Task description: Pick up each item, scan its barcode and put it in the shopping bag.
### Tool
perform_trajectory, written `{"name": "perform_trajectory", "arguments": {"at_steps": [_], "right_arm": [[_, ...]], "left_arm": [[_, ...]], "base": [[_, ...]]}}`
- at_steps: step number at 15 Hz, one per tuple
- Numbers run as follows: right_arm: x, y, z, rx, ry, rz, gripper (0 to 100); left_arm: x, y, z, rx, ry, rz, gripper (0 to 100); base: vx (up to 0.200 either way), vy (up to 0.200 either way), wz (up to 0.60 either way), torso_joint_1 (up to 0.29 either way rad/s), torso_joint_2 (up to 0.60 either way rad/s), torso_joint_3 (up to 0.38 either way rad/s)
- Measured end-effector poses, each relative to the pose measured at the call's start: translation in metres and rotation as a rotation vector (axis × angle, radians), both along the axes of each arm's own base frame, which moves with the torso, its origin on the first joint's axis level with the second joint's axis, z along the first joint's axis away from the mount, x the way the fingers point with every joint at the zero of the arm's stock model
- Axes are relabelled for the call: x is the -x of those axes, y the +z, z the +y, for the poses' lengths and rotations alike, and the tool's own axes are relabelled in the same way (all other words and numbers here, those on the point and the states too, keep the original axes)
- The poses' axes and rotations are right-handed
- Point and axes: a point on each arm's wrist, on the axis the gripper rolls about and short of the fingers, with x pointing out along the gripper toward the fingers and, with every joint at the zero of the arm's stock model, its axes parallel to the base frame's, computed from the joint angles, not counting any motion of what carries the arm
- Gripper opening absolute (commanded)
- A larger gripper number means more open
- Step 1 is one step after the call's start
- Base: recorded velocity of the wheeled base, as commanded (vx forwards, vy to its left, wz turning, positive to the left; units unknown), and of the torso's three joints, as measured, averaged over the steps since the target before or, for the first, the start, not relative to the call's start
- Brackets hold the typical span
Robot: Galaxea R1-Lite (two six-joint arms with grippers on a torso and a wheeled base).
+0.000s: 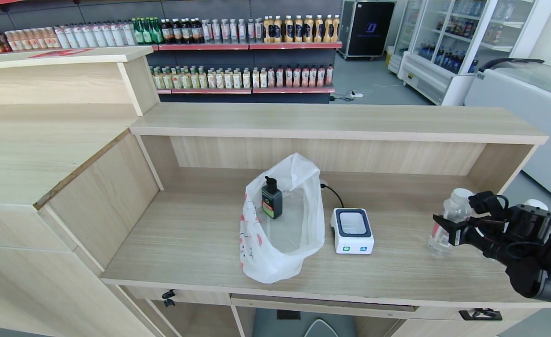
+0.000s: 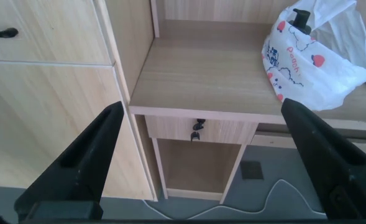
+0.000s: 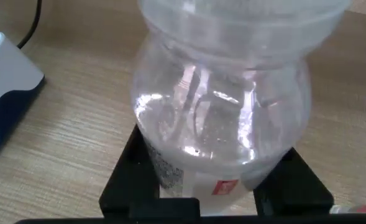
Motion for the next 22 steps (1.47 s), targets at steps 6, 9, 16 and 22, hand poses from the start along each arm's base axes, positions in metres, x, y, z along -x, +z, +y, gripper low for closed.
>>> {"name": "perform_trajectory", "arguments": {"at_steps": [6, 9, 16, 22], "right_arm": [[0.000, -0.001, 0.001, -0.016, -0.034, 0.021, 0], [0.003, 0.006, 0.009, -0.093, -0.024, 0.054, 0], [0.040, 0.124, 0.063, -0.369, 0.266, 0.284, 0], [0.126, 0.248, 0.130, -0.362, 0.512, 0.292, 0]], "left_arm": [[0.000, 0.000, 0.000, 0.000, 0.000, 0.000, 100], [0.000, 0.000, 0.000, 0.000, 0.000, 0.000, 100], [0.000, 0.000, 0.000, 0.000, 0.000, 0.000, 100], [0.000, 0.000, 0.000, 0.000, 0.000, 0.000, 100]], "base": [[0.000, 0.000, 0.00, 0.000, 0.00, 0.000], [0.000, 0.000, 0.00, 0.000, 0.00, 0.000], [0.000, 0.000, 0.00, 0.000, 0.00, 0.000], [0.000, 0.000, 0.00, 0.000, 0.00, 0.000]]}}
